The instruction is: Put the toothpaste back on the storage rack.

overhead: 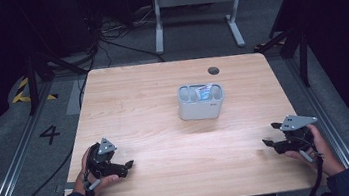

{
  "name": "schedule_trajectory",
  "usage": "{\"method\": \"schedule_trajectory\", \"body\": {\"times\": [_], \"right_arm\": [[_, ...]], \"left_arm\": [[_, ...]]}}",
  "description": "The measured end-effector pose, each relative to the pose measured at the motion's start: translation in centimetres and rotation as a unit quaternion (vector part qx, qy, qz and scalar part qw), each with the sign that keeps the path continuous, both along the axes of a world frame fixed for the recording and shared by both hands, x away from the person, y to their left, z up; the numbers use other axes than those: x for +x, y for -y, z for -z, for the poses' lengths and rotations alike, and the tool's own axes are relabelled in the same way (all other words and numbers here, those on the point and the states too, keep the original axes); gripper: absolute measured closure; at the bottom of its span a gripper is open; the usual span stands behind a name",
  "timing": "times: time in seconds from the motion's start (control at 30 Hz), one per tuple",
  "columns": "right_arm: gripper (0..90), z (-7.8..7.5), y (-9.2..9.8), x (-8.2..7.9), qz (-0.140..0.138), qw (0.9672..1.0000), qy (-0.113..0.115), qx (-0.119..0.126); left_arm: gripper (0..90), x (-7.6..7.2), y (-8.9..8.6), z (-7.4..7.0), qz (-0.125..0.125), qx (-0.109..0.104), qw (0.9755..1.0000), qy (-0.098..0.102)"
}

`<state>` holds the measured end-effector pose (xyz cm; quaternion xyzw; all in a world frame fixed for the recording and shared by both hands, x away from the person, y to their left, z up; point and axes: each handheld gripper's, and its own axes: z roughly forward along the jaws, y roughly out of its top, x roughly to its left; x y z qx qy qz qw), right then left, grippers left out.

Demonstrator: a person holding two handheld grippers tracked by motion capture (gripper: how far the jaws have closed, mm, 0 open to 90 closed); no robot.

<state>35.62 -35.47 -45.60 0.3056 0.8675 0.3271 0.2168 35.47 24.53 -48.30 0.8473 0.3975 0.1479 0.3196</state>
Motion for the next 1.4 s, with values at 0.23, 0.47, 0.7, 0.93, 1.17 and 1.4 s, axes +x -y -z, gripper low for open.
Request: {"method": "schedule_trajectory", "body": {"times": [0.23, 0.47, 0.7, 0.93, 1.17, 1.4], "right_arm": [[20.9, 1.6, 1.7, -1.0, 0.031, 0.999, -0.012, 0.031], [19.3, 2.2, 2.9, -1.6, 0.056, 0.9967, -0.014, 0.056], [15.0, 3.1, 3.5, -1.4, 0.072, 0.9939, -0.039, 0.074], [14.6, 3.1, 3.6, -1.2, 0.074, 0.993, -0.048, 0.079], [14.3, 3.1, 3.6, -1.2, 0.074, 0.9929, -0.048, 0.08], [13.9, 3.1, 3.5, -1.1, 0.072, 0.993, -0.05, 0.079]], "left_arm": [[0.2, 0.0, 0.0, 0.0, 0.0, 0.0, 1.0, -0.001], [0.2, 0.0, 0.0, 0.0, 0.0, 0.0, 1.0, 0.0], [0.2, 0.0, 0.0, 0.0, -0.001, -0.001, 1.0, 0.001], [0.3, 0.0, 0.1, 0.0, -0.008, -0.001, 1.0, 0.004], [0.3, 0.0, 0.2, 0.0, -0.012, 0.0, 0.9999, 0.004], [0.3, 0.0, 0.2, 0.0, -0.013, 0.0, 0.9999, 0.003]]}}
